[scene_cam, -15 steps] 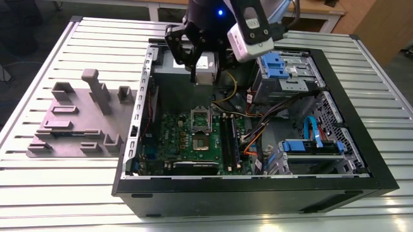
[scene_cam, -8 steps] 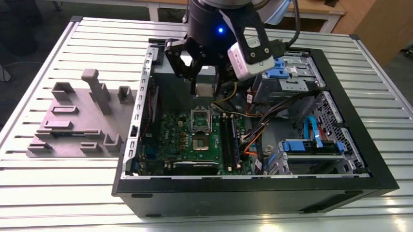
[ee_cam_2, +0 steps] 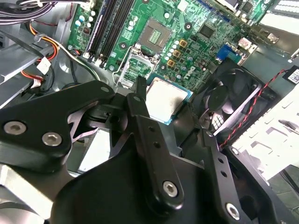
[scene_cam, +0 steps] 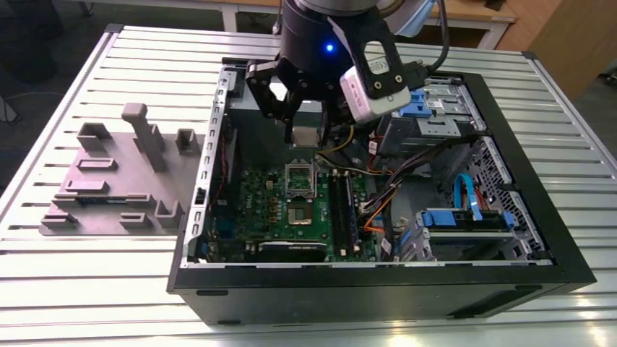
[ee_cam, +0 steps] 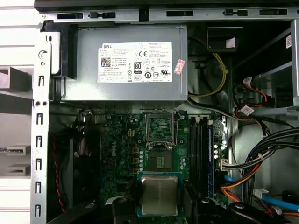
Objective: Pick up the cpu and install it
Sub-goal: 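Place the cpu into insertion slot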
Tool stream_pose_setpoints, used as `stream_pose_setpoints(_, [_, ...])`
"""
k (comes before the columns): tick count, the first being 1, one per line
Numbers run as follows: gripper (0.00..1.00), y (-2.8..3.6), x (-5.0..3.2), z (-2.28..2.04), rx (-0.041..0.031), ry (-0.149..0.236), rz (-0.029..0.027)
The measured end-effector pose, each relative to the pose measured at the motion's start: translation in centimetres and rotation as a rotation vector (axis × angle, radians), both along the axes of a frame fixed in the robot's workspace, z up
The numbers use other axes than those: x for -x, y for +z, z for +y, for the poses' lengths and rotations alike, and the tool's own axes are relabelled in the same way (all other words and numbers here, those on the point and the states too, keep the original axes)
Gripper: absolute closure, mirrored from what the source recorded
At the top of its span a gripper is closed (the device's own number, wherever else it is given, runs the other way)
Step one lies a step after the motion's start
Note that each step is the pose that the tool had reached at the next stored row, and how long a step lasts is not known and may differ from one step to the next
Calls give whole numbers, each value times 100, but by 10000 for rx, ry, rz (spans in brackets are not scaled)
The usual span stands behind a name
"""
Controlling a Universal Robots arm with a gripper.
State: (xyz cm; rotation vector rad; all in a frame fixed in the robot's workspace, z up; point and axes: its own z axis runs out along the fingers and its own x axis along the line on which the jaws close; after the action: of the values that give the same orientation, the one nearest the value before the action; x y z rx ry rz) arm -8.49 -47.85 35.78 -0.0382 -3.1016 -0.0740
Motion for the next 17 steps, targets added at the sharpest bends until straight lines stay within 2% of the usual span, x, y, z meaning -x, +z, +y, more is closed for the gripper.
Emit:
stream_pose_setpoints(9, [53,-12,-12,-1,-1,-19,0])
stream_pose_setpoints(12, [53,-53,-50,-2,5,-73,-3])
stream_pose_setpoints(17, [53,-142,-52,-6,9,-275,-7])
